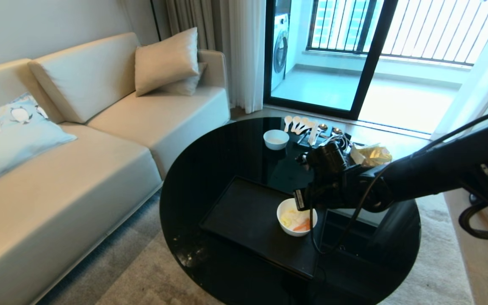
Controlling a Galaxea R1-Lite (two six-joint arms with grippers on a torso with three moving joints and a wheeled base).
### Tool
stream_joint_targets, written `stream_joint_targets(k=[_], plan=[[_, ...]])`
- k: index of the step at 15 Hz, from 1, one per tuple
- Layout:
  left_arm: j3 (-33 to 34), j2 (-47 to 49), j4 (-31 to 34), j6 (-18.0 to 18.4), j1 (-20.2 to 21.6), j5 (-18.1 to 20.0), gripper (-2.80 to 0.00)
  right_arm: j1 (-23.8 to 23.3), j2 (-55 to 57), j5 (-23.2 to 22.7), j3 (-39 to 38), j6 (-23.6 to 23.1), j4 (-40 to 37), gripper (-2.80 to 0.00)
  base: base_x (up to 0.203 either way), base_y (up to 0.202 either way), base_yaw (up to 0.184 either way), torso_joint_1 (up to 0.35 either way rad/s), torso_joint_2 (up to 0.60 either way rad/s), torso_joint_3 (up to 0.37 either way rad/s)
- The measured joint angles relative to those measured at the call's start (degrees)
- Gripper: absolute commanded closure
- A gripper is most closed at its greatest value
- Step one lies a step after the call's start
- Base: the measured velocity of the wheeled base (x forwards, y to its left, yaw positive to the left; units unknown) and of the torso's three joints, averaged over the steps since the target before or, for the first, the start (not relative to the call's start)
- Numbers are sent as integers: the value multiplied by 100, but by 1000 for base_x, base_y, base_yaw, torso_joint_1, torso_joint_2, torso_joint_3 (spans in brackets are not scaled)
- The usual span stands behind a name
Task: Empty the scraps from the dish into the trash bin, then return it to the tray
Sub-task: Pick up the bowl with leftover food
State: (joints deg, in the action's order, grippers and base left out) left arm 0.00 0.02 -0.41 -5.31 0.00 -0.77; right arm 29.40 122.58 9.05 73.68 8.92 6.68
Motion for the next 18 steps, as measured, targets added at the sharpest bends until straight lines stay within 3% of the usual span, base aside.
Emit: stream_joint_targets(k=[5, 8, 9, 18], plan=[[0, 0, 0, 2, 0, 2, 0, -143, 13, 103, 640, 984, -1630, 0, 0, 0, 0, 0, 0, 0], [0, 0, 0, 1, 0, 1, 0, -228, 58, 103, 722, 1202, -1779, 0, 0, 0, 0, 0, 0, 0], [0, 0, 0, 2, 0, -2, 0, -236, 91, 92, 731, 1209, -1813, -280, 0, 0, 0, 0, 0, 0], [0, 0, 0, 3, 0, 0, 0, -366, 461, 116, 742, 1290, -1814, -280, 0, 0, 0, 0, 0, 0]])
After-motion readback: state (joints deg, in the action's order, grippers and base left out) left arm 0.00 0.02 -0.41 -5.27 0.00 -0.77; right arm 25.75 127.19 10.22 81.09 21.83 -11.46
